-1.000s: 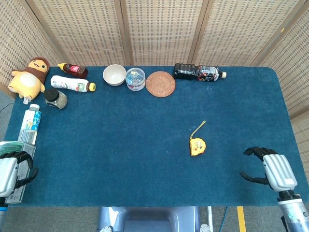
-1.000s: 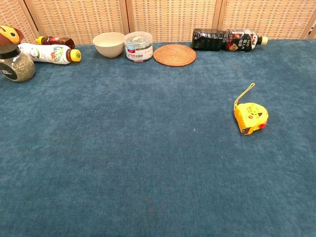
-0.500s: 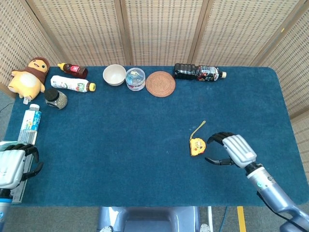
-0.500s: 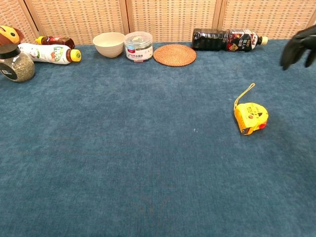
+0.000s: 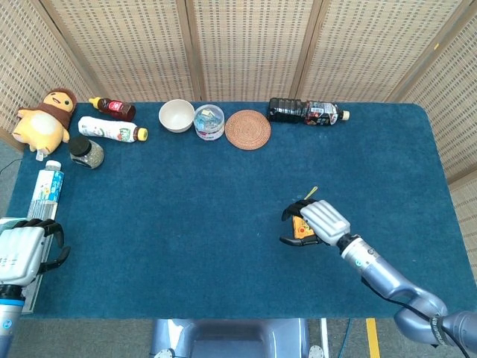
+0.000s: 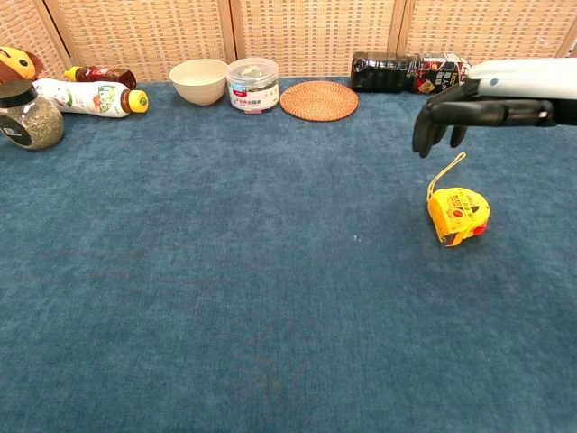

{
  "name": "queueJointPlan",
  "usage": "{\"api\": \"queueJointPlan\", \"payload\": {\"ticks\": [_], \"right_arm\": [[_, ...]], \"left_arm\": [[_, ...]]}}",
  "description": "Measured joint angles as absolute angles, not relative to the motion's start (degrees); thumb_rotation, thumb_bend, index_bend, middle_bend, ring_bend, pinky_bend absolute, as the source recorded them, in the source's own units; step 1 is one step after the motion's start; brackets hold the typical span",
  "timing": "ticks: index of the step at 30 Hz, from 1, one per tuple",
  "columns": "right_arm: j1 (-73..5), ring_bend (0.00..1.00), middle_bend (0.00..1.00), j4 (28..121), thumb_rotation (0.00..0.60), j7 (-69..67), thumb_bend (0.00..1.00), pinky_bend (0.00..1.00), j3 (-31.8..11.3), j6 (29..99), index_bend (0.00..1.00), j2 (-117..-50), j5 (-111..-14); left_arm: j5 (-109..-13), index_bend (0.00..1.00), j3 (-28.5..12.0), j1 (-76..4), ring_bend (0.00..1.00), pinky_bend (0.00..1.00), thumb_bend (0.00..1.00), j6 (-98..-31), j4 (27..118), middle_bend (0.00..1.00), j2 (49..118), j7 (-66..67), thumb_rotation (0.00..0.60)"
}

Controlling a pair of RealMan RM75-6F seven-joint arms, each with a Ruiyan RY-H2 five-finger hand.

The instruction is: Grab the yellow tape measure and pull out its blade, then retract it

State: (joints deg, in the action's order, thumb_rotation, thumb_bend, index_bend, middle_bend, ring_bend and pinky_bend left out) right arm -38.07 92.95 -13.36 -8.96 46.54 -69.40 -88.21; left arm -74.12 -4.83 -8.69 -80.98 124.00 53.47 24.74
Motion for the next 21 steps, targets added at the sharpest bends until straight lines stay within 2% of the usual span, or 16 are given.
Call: {"api": "queueJointPlan", "payload": {"ticks": [6, 21], "right_arm": [[-41.3, 0.28, 0.34, 90.26, 0.0, -14.05, 0.23, 0.29, -8.35, 43.77, 0.34, -72.32, -87.69], [-43.92, 0.29, 0.35, 85.43, 0.0, -13.67, 0.23, 0.29, -5.25, 40.74, 0.34, -76.59, -85.37]], "left_arm": [[-73.66, 0.64, -4.52, -8.81, 0.4, 0.37, 0.27, -81.12, 123.67, 0.52, 53.62, 24.75, 0.6], [-73.38, 0.64, -3.24, -8.06, 0.4, 0.37, 0.27, -81.81, 122.77, 0.52, 53.48, 23.49, 0.6]]}}
